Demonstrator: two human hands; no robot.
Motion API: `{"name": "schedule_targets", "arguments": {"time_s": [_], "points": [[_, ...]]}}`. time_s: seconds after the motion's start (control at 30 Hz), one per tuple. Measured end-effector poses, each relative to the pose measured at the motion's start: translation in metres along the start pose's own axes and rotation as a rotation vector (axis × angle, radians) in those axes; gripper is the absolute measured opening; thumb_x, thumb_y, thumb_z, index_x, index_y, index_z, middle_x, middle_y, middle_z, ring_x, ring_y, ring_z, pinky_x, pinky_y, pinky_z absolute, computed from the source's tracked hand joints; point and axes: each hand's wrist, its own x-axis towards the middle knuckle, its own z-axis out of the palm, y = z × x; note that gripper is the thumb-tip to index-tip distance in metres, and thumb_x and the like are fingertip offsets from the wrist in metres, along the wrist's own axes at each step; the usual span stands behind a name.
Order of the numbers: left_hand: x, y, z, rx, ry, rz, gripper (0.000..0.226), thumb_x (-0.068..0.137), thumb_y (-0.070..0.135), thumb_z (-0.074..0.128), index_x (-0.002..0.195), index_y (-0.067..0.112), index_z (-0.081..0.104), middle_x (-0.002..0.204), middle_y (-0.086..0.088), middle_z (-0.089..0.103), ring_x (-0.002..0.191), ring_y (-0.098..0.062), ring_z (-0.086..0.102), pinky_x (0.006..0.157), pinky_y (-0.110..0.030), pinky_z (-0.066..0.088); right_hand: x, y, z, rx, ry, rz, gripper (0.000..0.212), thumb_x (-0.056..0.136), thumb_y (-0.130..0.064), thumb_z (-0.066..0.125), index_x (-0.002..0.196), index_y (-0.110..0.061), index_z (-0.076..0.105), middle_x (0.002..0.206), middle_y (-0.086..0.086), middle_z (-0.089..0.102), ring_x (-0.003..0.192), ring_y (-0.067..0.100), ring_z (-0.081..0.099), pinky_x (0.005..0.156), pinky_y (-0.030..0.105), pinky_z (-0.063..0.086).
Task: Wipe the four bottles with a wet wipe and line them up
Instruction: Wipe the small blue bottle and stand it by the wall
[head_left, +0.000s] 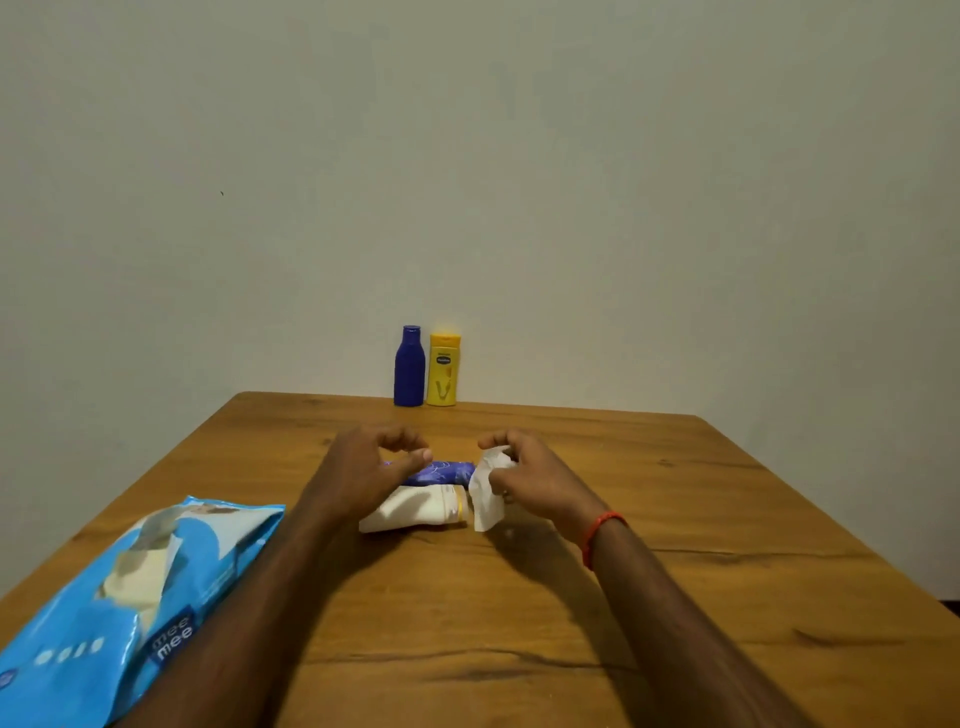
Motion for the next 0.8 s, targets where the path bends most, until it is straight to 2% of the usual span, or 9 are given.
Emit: {"name": "schedule_targets", "arguments": {"time_s": [0.07, 0.17, 0.27, 0.33, 0.4, 0.5, 0.57, 0.67, 0.8], "points": [[0.004, -0.008, 0.002, 0.012, 0.037, -0.02, 0.021, 0.088, 0.038, 0.074, 0.106, 0.026, 0.076, 0.108, 0.009, 0.074, 0.105, -0.008, 0.065, 0.091, -0.039, 0.054, -0.002, 0.003, -0.005, 0.031, 0.03, -0.008, 0.056, 0.084, -0.002, 0.063, 0.13, -0.032, 0.05, 0.132, 0.001, 0.054, 0.117, 0.022, 0.057, 0.093, 0.04, 0.058], [0.02, -0.013, 0.0, 0.069, 0.086, 0.008, 0.027, 0.089, 0.038, 0.072, 0.112, 0.023, 0.075, 0.116, 0.005, 0.073, 0.109, -0.011, 0.064, 0.094, -0.037, 0.053, 0.003, 0.006, -0.01, 0.124, 0.137, -0.094, 0.057, 0.082, 0.0, 0.069, 0.124, -0.034, 0.05, 0.128, 0.0, 0.06, 0.115, 0.019, 0.062, 0.088, 0.034, 0.06], [0.029, -0.024, 0.003, 0.124, 0.135, 0.053, 0.027, 0.09, 0.037, 0.072, 0.112, 0.021, 0.074, 0.115, 0.002, 0.074, 0.108, -0.013, 0.064, 0.096, -0.037, 0.051, 0.01, 0.008, -0.007, 0.313, 0.257, -0.155, 0.041, 0.086, -0.003, 0.073, 0.116, -0.027, 0.057, 0.113, -0.001, 0.067, 0.099, 0.014, 0.068, 0.073, 0.023, 0.06], [0.027, -0.032, 0.007, 0.206, 0.095, 0.077, 0.028, 0.09, 0.039, 0.07, 0.113, 0.023, 0.072, 0.116, 0.003, 0.073, 0.11, -0.014, 0.063, 0.098, -0.044, 0.05, 0.014, 0.012, 0.0, 0.446, 0.286, -0.153, 0.026, 0.088, -0.006, 0.073, 0.107, -0.02, 0.065, 0.102, 0.0, 0.073, 0.091, 0.015, 0.072, 0.067, 0.023, 0.06], [0.023, -0.039, 0.012, 0.322, 0.027, 0.11, 0.03, 0.091, 0.043, 0.067, 0.117, 0.027, 0.07, 0.121, 0.005, 0.07, 0.114, -0.014, 0.059, 0.101, -0.047, 0.046, 0.017, 0.02, 0.01, 0.468, 0.325, -0.134, 0.017, 0.088, -0.012, 0.075, 0.103, -0.017, 0.071, 0.096, 0.0, 0.075, 0.089, 0.015, 0.072, 0.064, 0.024, 0.059], [0.023, -0.038, 0.012, 0.443, -0.038, 0.127, 0.038, 0.094, 0.054, 0.059, 0.124, 0.032, 0.065, 0.13, 0.009, 0.065, 0.125, -0.014, 0.053, 0.106, -0.046, 0.035, 0.021, 0.022, 0.012, 0.483, 0.411, -0.093, 0.009, 0.088, -0.018, 0.074, 0.09, -0.026, 0.07, 0.089, -0.007, 0.073, 0.083, 0.01, 0.07, 0.064, 0.027, 0.061], [0.024, -0.033, 0.011, 0.439, -0.04, 0.102, 0.041, 0.094, 0.056, 0.055, 0.126, 0.032, 0.063, 0.131, 0.01, 0.064, 0.126, -0.013, 0.05, 0.106, -0.045, 0.034, 0.022, 0.021, 0.006, 0.514, 0.468, -0.088, 0.007, 0.089, -0.02, 0.074, 0.091, -0.025, 0.069, 0.091, -0.007, 0.072, 0.086, 0.012, 0.069, 0.066, 0.027, 0.06], [0.02, -0.029, 0.016, 0.459, -0.067, 0.058, 0.045, 0.097, 0.056, 0.049, 0.135, 0.032, 0.057, 0.138, 0.007, 0.06, 0.131, -0.014, 0.047, 0.11, -0.047, 0.032, 0.017, 0.023, 0.001, 0.564, 0.477, -0.067, 0.008, 0.091, -0.02, 0.072, 0.093, -0.026, 0.067, 0.093, -0.009, 0.069, 0.088, 0.012, 0.067, 0.074, 0.034, 0.062], [0.021, -0.031, 0.017, 0.544, -0.229, -0.09, 0.054, 0.101, 0.055, 0.041, 0.151, 0.034, 0.037, 0.15, 0.003, 0.052, 0.139, -0.019, 0.043, 0.118, -0.052, 0.027, 0.012, 0.022, 0.001, 0.587, 0.456, -0.033, 0.018, 0.091, -0.021, 0.071, 0.109, -0.019, 0.067, 0.103, -0.007, 0.066, 0.094, 0.014, 0.064, 0.072, 0.032, 0.063]]}}
